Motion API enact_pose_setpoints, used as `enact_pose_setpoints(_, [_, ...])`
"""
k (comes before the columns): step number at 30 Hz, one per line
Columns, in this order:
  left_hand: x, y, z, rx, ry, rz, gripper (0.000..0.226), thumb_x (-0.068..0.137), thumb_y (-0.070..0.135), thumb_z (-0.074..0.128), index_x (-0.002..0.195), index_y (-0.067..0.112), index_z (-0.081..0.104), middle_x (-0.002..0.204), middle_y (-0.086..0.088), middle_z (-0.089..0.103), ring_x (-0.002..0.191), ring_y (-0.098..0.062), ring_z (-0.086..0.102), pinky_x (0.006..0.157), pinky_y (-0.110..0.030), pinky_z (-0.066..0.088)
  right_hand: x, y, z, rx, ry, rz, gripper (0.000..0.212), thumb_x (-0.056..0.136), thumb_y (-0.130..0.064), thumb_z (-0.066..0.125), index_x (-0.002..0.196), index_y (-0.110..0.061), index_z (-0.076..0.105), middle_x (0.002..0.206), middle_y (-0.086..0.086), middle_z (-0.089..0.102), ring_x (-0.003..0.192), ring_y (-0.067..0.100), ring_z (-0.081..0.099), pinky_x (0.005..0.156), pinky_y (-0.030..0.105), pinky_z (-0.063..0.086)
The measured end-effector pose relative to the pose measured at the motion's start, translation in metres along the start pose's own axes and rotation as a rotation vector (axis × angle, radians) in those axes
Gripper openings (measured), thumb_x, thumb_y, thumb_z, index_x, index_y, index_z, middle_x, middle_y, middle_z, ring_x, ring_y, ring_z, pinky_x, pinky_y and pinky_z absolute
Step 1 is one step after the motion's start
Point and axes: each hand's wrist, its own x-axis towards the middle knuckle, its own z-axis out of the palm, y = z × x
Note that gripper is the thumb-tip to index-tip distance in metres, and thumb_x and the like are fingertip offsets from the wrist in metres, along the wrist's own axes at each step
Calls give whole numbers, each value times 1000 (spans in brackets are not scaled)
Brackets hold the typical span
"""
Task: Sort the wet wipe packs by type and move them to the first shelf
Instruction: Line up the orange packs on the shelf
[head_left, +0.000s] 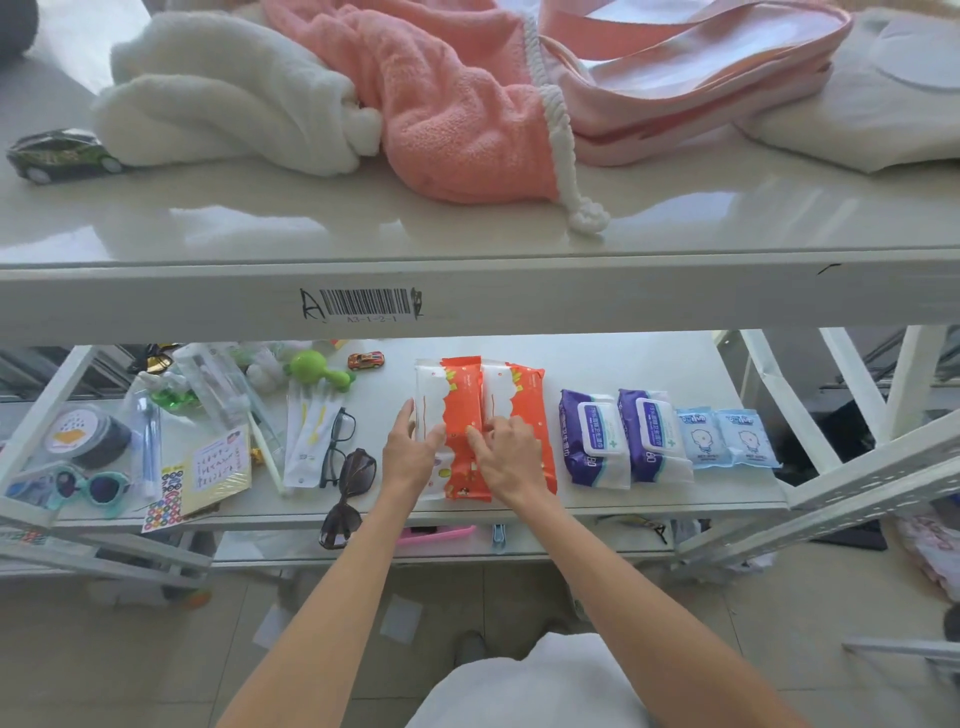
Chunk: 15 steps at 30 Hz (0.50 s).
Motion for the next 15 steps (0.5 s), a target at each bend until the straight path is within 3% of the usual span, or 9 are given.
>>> enact_pose_setpoints(3, [2, -4, 1, 5, -41, -60, 81, 92, 49, 62, 162, 22, 30, 164, -2, 39, 147, -26, 44, 112, -53, 47, 2, 17, -12, -53, 224, 176, 41, 99, -45, 56, 124, -12, 57, 125, 8, 53, 117, 25, 49, 100, 41, 44])
enact_pose_setpoints(5, [1, 2, 5, 10, -81, -115, 83, 93, 55, 57, 161, 18, 28, 159, -2, 44, 137, -32, 52, 110, -49, 46, 8, 30, -13, -19, 174, 296, 52, 98, -47, 57, 135, -10, 49, 137, 12, 50, 127, 30, 46, 107, 47, 44])
enact_pose_setpoints(8, [3, 7, 13, -20, -116, -155, 67, 103, 46, 54, 155, 8, 36, 137, 2, 52, 126, -33, 57, 91, -38, 45, 14, 42, -5, 142, -18, 365, 72, 94, -60, 57, 148, -15, 38, 145, 7, 53, 136, 31, 50, 108, 52, 50])
enact_pose_setpoints(11, [11, 10, 13, -42, -129, -184, 76, 96, 55, 62, 150, 7, 40, 137, -3, 54, 124, -32, 57, 84, -36, 49, 17, 43, 0, 258, -23, 372, 69, 95, -58, 60, 147, -18, 39, 141, 3, 58, 131, 26, 58, 103, 48, 55])
enact_pose_setpoints(13, [15, 12, 12, -55, -121, -195, 80, 91, 58, 68, 146, 6, 43, 134, -8, 58, 116, -30, 58, 70, -32, 49, 19, 38, -5, 306, -8, 394, 63, 97, -55, 61, 145, -18, 42, 139, 4, 60, 127, 25, 60, 102, 45, 55])
enact_pose_setpoints(15, [20, 10, 11, -87, -127, -205, 76, 86, 59, 72, 139, 7, 51, 130, -10, 64, 107, -26, 60, 65, -32, 47, 25, 38, -9, 355, -26, 445, 61, 96, -56, 61, 142, -18, 45, 137, 4, 61, 124, 25, 60, 101, 45, 55])
